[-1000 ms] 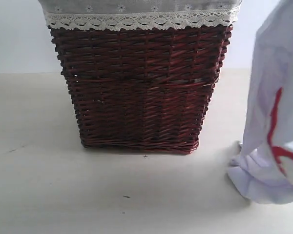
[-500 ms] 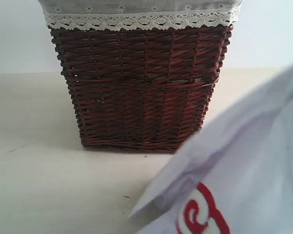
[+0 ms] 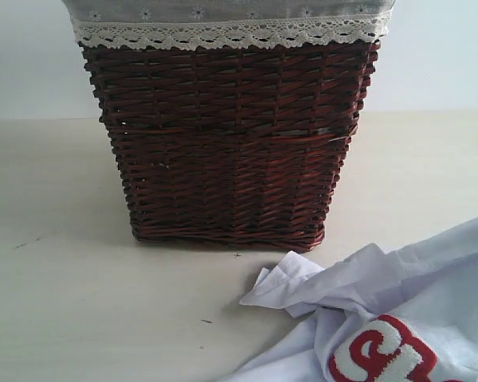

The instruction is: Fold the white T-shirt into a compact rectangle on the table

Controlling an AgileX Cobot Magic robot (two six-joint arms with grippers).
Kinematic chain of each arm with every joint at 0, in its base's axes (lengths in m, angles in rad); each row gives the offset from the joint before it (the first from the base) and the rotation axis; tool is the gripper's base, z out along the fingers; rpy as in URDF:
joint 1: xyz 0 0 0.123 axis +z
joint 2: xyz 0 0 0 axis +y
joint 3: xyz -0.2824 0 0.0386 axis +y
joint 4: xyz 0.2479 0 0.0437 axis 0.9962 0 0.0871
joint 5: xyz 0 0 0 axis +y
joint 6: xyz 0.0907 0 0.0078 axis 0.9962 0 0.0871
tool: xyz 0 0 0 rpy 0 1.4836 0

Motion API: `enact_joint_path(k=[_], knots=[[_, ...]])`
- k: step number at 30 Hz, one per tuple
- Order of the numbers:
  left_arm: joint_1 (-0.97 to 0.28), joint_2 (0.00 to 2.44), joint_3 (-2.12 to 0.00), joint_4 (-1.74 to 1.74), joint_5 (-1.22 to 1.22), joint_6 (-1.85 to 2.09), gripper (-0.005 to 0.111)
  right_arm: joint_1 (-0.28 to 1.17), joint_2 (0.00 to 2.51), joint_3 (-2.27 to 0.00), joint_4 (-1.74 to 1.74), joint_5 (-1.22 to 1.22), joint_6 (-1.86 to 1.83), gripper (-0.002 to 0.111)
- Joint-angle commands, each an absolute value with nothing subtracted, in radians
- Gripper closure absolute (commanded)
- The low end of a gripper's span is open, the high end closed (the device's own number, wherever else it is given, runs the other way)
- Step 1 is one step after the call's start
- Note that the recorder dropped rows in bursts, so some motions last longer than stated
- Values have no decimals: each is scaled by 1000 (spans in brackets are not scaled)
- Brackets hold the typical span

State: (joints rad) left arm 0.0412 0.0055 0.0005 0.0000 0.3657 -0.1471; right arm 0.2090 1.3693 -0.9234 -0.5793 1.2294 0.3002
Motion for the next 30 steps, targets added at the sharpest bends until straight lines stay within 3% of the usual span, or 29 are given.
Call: enact_joint_path(k=[1, 9, 13, 17, 26, 30], knots=[[36, 0, 0, 5, 359, -152, 107, 210, 1384, -957, -611, 1221, 285, 53], [36, 0, 0, 5, 359, -152, 107, 210, 1356, -1189, -476, 1221, 177, 53], [36, 0, 0, 5, 359, -152, 107, 210, 1352, -1217, -125, 1221, -74, 53], [36, 0, 0, 5, 359, -152, 107, 214, 1357, -1108, 211, 1221, -438, 53], [36, 0, 0, 5, 359, -152, 107, 356, 1360, -850, -43, 1048, -467, 53], [36, 0, 0, 5, 359, -152, 107, 400, 1362, -834, -245, 886, -293, 53]])
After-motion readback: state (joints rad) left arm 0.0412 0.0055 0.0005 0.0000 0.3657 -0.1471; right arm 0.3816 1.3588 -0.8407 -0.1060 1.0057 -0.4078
